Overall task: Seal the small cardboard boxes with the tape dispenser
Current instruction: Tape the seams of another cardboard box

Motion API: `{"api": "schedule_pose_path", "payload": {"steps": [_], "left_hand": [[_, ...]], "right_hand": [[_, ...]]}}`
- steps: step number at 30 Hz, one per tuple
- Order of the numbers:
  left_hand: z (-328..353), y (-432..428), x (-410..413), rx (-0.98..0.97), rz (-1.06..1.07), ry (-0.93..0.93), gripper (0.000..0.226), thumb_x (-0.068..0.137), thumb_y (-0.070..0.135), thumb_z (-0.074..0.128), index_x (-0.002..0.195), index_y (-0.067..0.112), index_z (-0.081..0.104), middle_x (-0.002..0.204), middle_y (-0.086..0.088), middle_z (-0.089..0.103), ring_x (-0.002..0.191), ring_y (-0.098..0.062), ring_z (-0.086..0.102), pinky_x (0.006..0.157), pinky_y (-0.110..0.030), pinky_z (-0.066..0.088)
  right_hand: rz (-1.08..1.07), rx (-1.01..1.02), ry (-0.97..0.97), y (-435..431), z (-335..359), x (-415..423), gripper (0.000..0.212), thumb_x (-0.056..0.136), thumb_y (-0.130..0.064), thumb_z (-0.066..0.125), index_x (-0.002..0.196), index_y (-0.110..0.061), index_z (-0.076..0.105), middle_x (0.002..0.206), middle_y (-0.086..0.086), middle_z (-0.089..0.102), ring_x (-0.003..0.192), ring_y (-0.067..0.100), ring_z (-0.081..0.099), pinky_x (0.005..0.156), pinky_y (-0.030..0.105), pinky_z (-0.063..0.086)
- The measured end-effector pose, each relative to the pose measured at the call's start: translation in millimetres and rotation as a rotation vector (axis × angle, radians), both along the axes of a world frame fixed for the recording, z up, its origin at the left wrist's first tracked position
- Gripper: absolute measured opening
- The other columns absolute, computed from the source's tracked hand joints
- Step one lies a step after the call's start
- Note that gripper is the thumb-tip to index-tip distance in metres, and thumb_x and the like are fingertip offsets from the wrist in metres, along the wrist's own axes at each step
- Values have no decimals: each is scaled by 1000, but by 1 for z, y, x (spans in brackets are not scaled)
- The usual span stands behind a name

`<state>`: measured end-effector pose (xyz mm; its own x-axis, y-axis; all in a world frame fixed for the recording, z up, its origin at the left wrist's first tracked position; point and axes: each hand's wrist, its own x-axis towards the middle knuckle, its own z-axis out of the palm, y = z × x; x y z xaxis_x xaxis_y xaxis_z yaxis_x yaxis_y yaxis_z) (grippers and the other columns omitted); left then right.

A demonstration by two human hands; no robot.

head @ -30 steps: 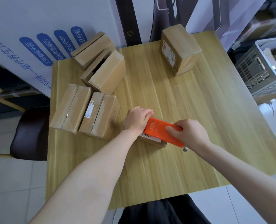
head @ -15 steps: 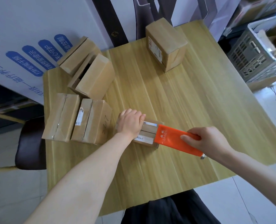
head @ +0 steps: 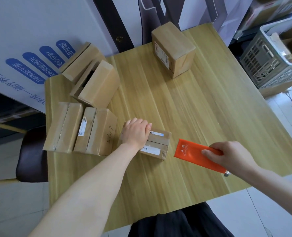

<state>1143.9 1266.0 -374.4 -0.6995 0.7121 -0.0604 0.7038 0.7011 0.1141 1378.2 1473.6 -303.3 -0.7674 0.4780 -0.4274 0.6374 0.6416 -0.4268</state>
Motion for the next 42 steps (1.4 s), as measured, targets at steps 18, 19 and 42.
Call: {"api": "schedule_pose_path", "payload": {"steps": [18, 19, 42], "left_hand": [[-2, 5, 5, -6, 19, 5, 52, 98, 39, 14, 83, 20, 60, 83, 4, 62, 86, -21, 50, 88, -35, 33], [-2, 5, 5, -6, 22, 4, 51, 98, 39, 15, 83, 20, 60, 84, 4, 62, 86, -21, 50, 89, -36, 33], [0, -22, 12, -210, 229, -57, 52, 95, 60, 21, 91, 23, 57, 95, 3, 65, 98, -22, 53, 86, -35, 33]], "right_hand": [[20, 126, -277, -29, 32, -116, 35, 82, -33, 61, 57, -14, 44, 54, -2, 44, 48, 17, 41, 44, 22, 29], [7, 119, -281, -29, 33, -118, 34, 82, -32, 61, 58, -14, 45, 55, -2, 45, 48, 17, 42, 44, 22, 30], [-304, 118, 10, -27, -18, -75, 49, 91, -50, 52, 64, -11, 62, 47, -6, 54, 44, 13, 53, 44, 19, 27]]}}
